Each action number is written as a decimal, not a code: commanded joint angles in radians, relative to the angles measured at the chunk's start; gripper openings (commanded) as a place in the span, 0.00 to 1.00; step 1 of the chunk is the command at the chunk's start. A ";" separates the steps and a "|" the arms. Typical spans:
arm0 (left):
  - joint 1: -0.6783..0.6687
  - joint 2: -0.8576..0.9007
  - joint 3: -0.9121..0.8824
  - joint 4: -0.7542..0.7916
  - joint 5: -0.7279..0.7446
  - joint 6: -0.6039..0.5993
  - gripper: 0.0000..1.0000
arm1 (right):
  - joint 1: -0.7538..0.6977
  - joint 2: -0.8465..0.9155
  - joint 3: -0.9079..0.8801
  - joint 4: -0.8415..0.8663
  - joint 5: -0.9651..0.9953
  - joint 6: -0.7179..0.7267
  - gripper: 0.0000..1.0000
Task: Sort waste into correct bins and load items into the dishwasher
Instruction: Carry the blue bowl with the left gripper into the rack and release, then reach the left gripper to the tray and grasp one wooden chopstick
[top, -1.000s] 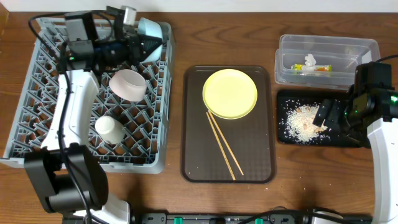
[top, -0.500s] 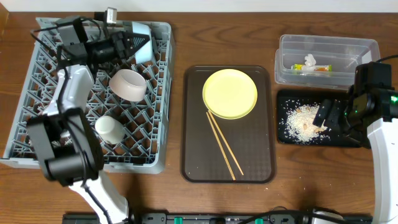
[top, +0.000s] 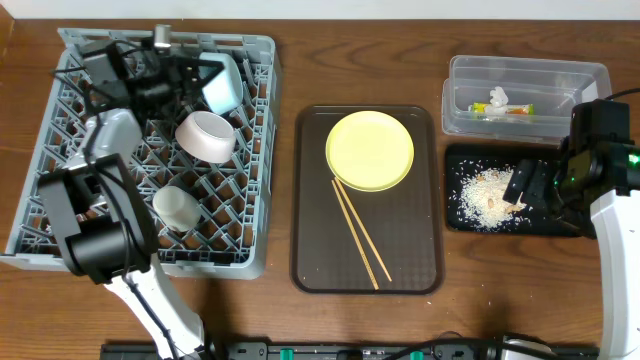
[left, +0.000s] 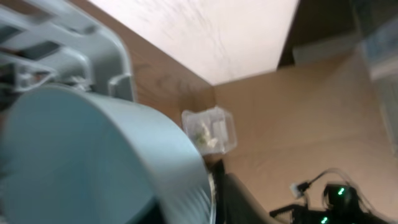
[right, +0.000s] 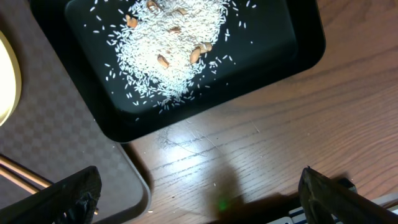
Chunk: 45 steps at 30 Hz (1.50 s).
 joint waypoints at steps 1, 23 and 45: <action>0.048 0.024 0.008 0.003 -0.005 -0.003 0.51 | -0.011 -0.008 0.016 -0.002 0.013 0.003 0.99; 0.164 -0.122 0.008 -0.036 -0.084 0.006 0.91 | -0.011 -0.008 0.016 -0.008 0.013 -0.005 0.99; -0.393 -0.600 0.006 -1.135 -1.115 0.291 0.93 | -0.011 -0.008 0.016 -0.012 0.013 -0.021 0.99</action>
